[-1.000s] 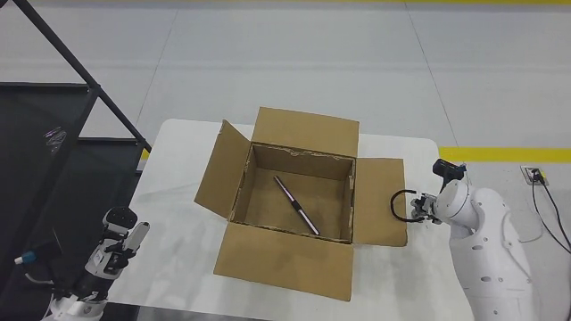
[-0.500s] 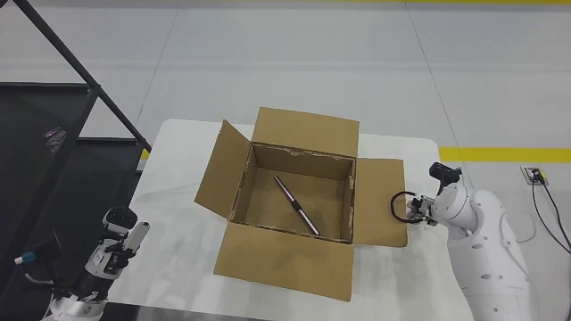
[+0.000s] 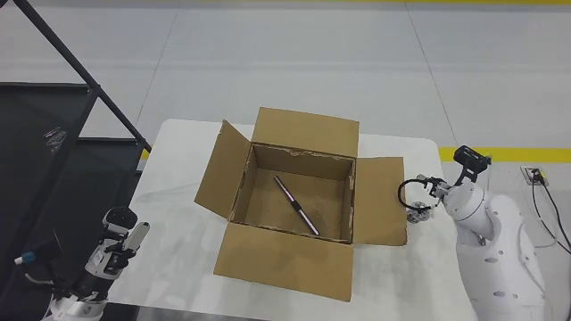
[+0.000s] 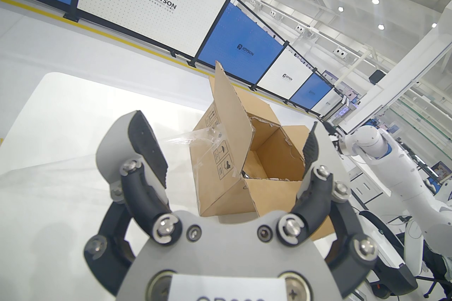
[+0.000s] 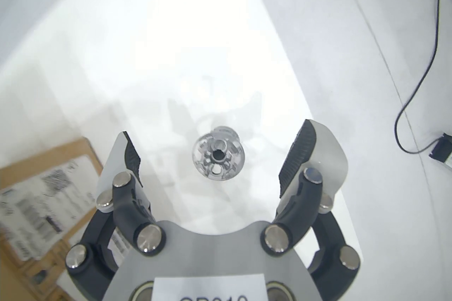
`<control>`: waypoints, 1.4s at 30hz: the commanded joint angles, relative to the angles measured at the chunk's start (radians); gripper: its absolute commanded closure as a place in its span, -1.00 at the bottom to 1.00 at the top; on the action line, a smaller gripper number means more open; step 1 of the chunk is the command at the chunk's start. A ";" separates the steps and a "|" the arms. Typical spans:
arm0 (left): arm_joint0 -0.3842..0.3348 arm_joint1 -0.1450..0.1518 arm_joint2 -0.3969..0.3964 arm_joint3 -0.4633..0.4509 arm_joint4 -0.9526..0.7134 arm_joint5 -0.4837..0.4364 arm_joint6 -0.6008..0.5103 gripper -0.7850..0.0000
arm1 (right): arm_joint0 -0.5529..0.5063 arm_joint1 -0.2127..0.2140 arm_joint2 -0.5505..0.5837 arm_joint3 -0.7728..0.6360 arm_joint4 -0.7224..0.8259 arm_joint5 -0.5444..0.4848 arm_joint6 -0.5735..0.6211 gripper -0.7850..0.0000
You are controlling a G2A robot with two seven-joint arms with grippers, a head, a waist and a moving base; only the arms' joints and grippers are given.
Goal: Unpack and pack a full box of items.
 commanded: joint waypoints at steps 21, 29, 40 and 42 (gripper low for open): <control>0.000 0.000 0.000 0.000 0.000 0.000 0.000 -1.00 | 0.352 -0.096 -0.723 -0.001 0.059 -0.409 0.200 -1.00; 0.000 0.000 0.000 0.000 0.000 0.000 0.000 -1.00 | 0.533 -0.214 -0.960 0.384 0.141 -0.383 0.187 -1.00; 0.000 0.000 0.000 0.000 0.000 0.000 0.000 -1.00 | 0.637 -0.356 -1.072 0.801 0.249 -0.372 0.082 -0.58; 0.000 0.000 0.000 0.000 0.000 0.000 0.000 -1.00 | 0.646 -0.375 -1.078 0.849 0.262 -0.372 0.068 -0.22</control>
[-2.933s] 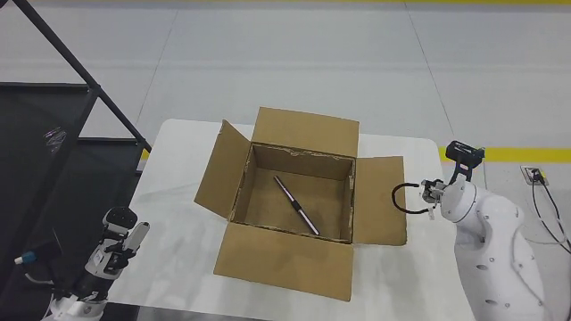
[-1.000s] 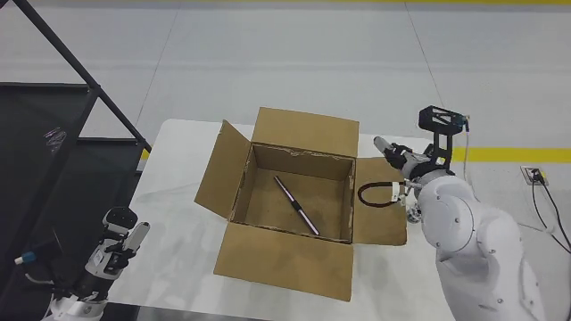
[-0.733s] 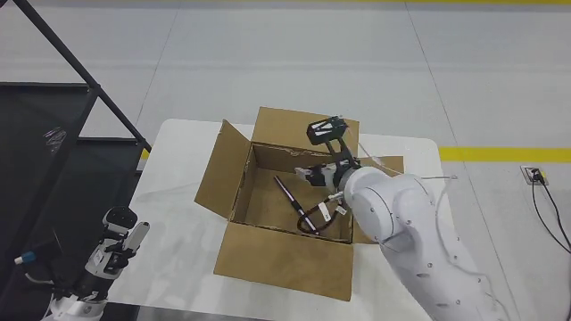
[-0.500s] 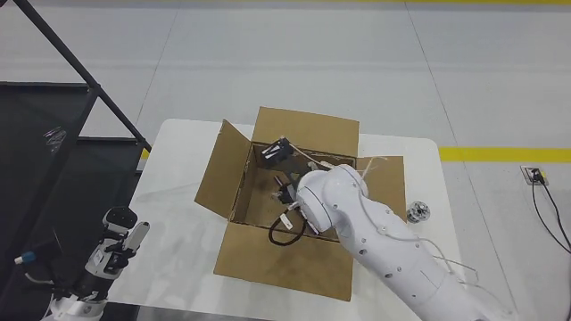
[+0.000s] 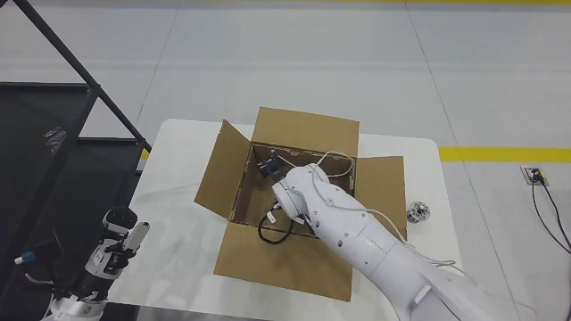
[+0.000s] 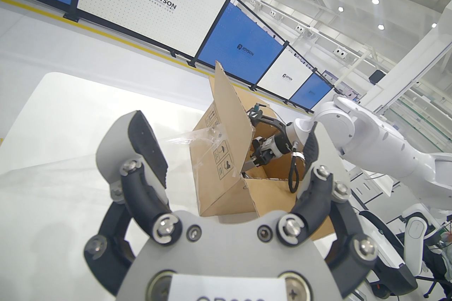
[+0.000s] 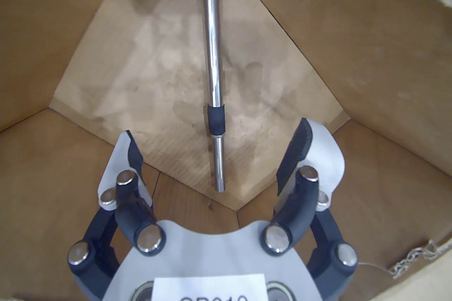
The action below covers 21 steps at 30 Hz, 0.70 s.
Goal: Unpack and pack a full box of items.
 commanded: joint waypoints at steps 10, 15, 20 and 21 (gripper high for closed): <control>0.000 0.000 0.000 0.000 0.000 0.000 0.000 -1.00 | 0.028 -0.082 0.005 0.246 0.079 -0.030 -0.105 0.05; 0.000 0.000 0.000 0.000 0.000 0.000 0.000 -1.00 | 0.040 -0.109 0.012 0.323 0.102 -0.050 -0.144 0.08; 0.000 0.000 0.000 0.000 0.000 0.000 0.000 -1.00 | 0.046 -0.131 0.020 0.383 0.118 -0.062 -0.187 0.11; 0.000 0.000 0.000 0.000 0.000 0.000 0.000 -1.00 | 0.047 -0.135 0.022 0.393 0.120 -0.064 -0.196 0.12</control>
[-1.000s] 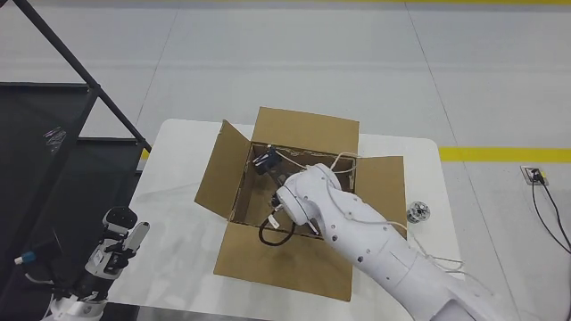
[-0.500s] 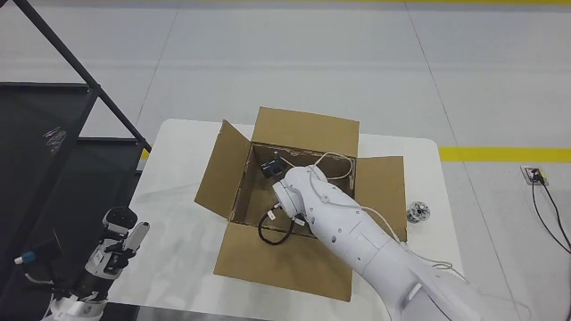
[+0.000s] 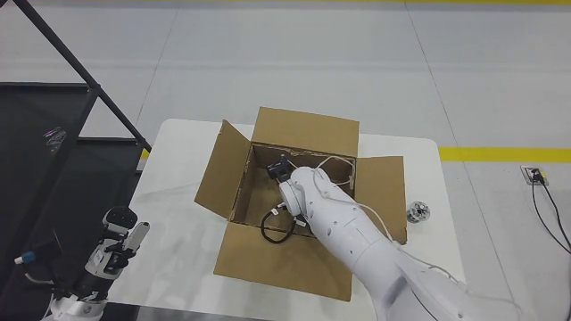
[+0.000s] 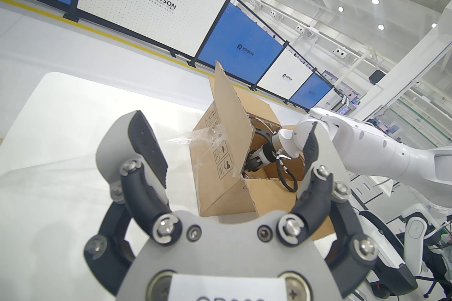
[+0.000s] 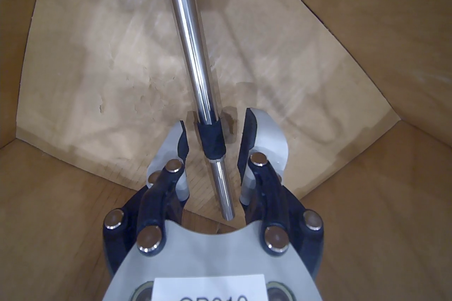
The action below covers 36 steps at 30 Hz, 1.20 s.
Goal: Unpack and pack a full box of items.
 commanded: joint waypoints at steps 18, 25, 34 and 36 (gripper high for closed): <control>0.000 0.000 0.000 0.000 0.000 0.000 0.000 -1.00 | 0.021 -0.052 0.017 0.124 0.001 -0.031 -0.056 1.00; 0.000 0.000 0.000 0.000 0.000 0.000 0.000 -1.00 | 0.053 -0.054 0.036 0.134 0.010 -0.057 -0.055 1.00; 0.000 0.000 0.000 0.000 0.000 0.000 0.000 -1.00 | 0.107 -0.027 0.078 0.101 0.034 -0.164 -0.011 1.00; 0.000 0.000 0.000 0.000 0.000 0.000 0.000 -1.00 | 0.114 -0.014 0.091 0.087 0.038 -0.190 -0.007 1.00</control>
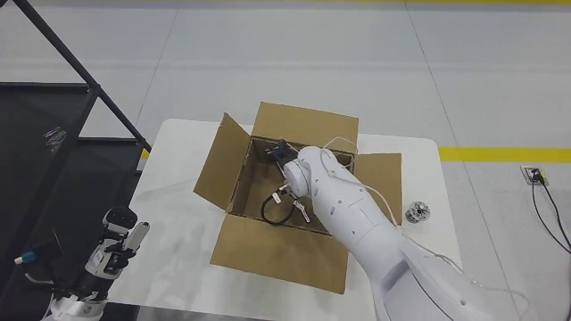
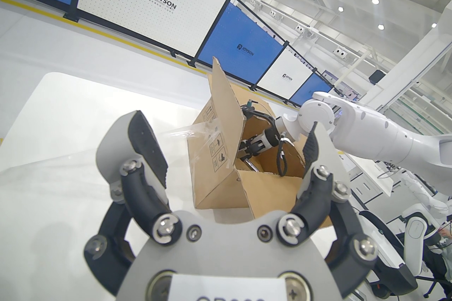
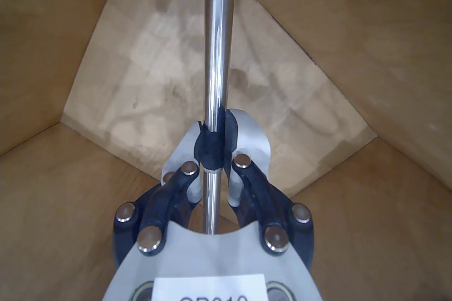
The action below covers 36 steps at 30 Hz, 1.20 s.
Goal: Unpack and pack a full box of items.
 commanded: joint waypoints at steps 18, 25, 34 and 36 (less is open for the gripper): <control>0.000 0.000 0.000 0.000 0.000 0.000 0.000 -1.00 | -0.310 0.275 0.318 -0.901 -0.225 0.028 0.289 1.00; 0.000 0.000 0.000 0.000 0.000 0.000 0.000 -1.00 | -0.635 0.357 0.548 -1.467 -0.404 0.085 0.376 1.00; 0.000 0.000 0.000 0.000 0.000 0.000 0.000 -1.00 | -0.889 0.393 0.781 -1.871 -0.644 0.250 0.418 1.00; 0.000 0.000 0.000 0.000 0.000 0.000 0.000 -1.00 | -0.939 0.398 0.832 -1.929 -0.677 0.270 0.439 1.00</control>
